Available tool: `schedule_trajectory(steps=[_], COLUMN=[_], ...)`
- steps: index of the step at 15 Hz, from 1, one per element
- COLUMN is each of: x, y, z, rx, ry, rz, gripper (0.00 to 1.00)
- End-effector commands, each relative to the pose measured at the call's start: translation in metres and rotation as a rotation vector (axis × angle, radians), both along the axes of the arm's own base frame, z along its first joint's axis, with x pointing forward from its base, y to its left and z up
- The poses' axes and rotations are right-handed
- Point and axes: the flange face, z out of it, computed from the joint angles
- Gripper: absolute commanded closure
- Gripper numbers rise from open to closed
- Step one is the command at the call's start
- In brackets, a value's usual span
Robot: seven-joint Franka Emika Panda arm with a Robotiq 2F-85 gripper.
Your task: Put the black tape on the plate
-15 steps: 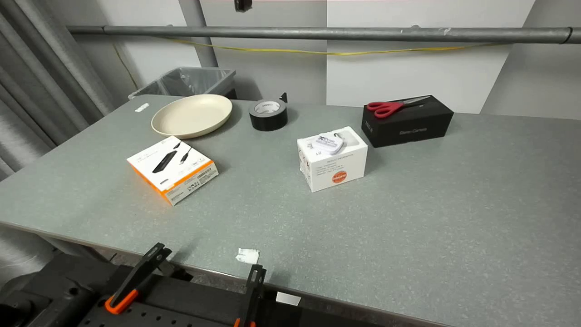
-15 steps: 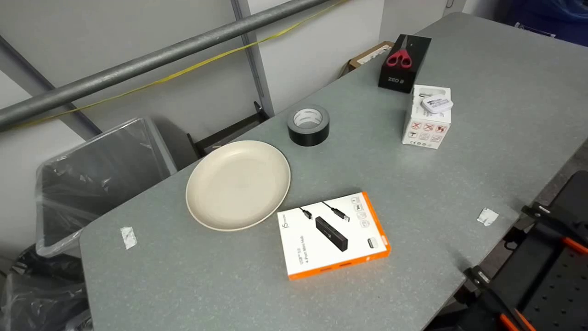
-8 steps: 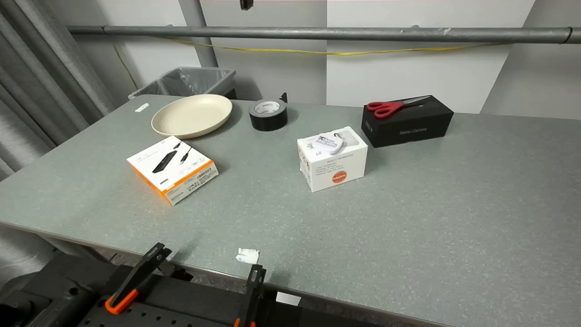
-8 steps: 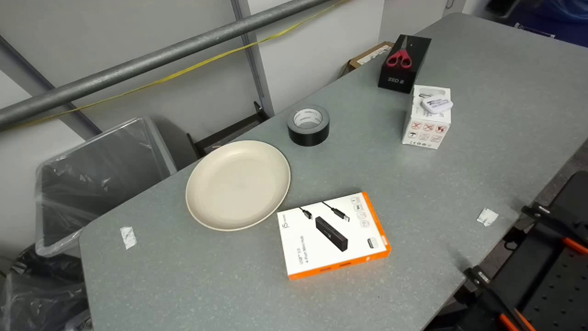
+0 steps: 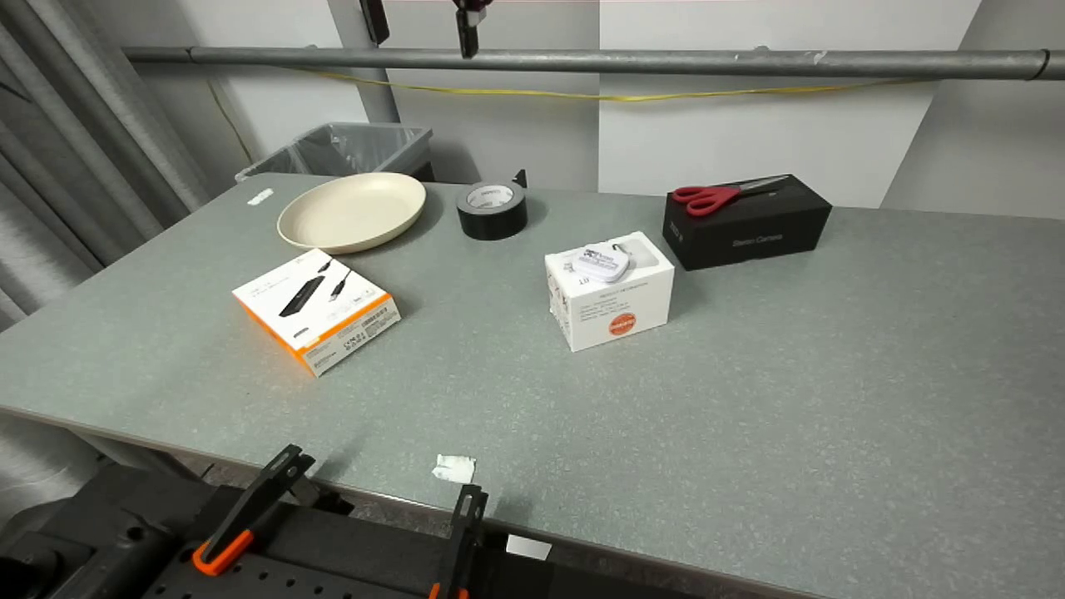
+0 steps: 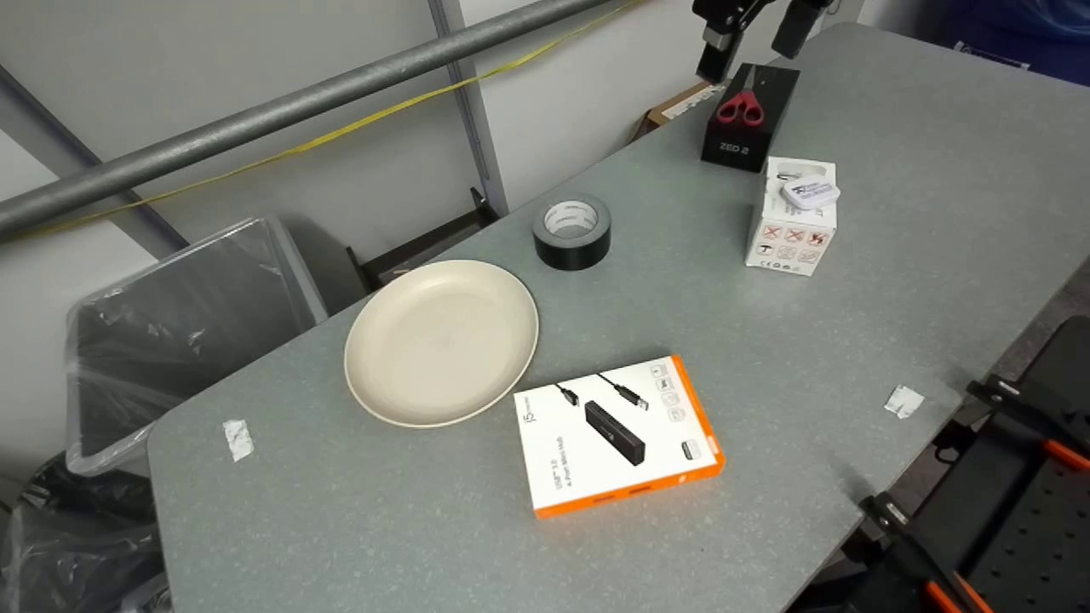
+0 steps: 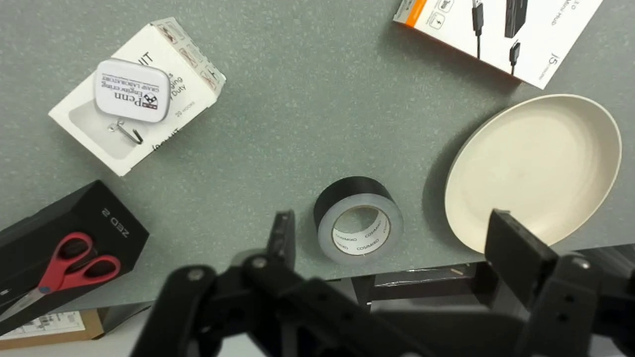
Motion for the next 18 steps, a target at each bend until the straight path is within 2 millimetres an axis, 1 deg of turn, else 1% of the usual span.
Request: schedule_trajectory(steps=[1,2,3,5,6,9,14,15,16,18], x=[0.001,0.001,0.014,0.043,0.064,0.101,0.166,0.175,0.143,0.161], y=[0.0,0.0,0.005,0.015,0.023,0.038,0.068,0.072,0.063,0.071], z=[0.002,0.003,0.0,-0.015,-0.031,-0.064,-0.138,-0.15,-0.131,-0.154], rx=[0.0,0.0,0.02,0.033,0.03,0.001,-0.048,-0.044,-0.027,-0.03], ry=[-0.001,-0.003,0.006,0.028,0.047,0.075,0.156,0.176,0.155,0.167], rz=[0.0,-0.001,-0.005,-0.032,-0.038,-0.094,-0.175,-0.182,-0.148,-0.161], gripper=[0.0,0.0,0.0,0.0,0.0,0.0,0.0,0.0,0.0,0.0])
